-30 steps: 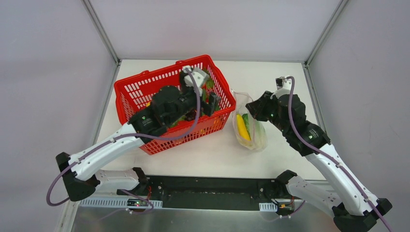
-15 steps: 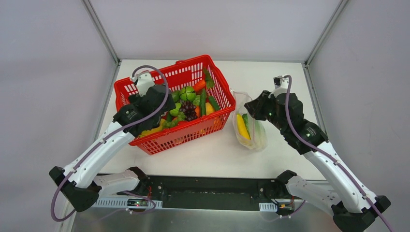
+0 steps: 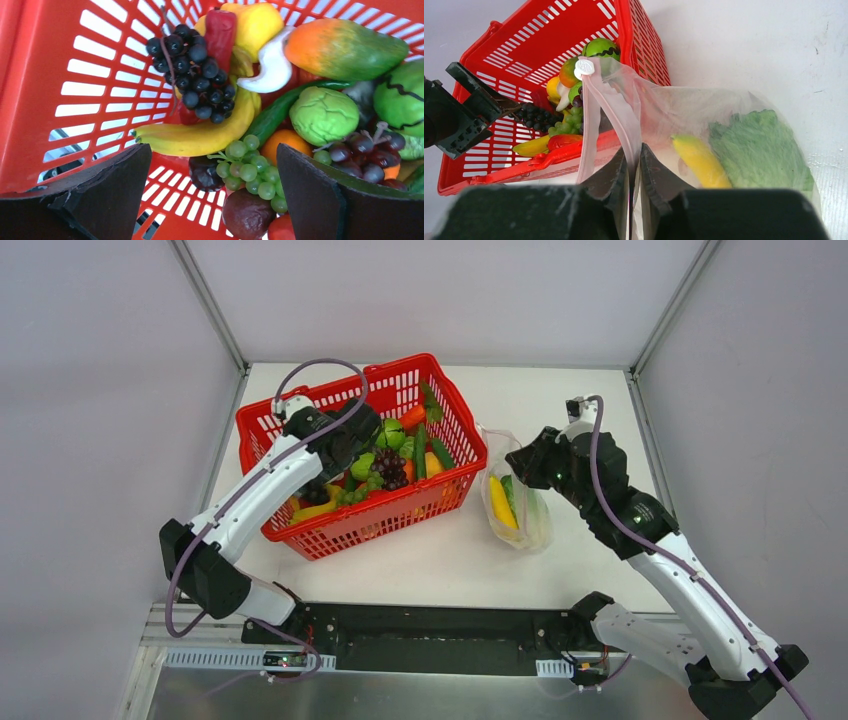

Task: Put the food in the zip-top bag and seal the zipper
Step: Pick up the fake fruit from the bin.

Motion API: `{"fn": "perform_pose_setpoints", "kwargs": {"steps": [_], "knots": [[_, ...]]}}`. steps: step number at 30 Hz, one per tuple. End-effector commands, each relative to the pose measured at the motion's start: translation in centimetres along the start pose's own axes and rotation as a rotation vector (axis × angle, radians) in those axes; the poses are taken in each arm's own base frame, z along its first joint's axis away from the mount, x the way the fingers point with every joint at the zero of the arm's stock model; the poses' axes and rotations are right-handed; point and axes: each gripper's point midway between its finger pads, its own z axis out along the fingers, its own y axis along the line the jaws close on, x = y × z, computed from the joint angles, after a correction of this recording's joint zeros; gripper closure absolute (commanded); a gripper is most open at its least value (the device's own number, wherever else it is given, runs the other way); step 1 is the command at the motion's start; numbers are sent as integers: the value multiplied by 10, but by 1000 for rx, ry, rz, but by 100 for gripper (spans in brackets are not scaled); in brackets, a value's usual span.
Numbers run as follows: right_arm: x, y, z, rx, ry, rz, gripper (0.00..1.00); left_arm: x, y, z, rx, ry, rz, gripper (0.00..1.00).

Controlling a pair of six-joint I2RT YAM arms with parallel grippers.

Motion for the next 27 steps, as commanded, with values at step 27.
{"fn": "perform_pose_setpoints", "kwargs": {"steps": [27], "knots": [[-8,0,5,4,-32,-27,84,85,27,60,-245,247,-516,16]]}}
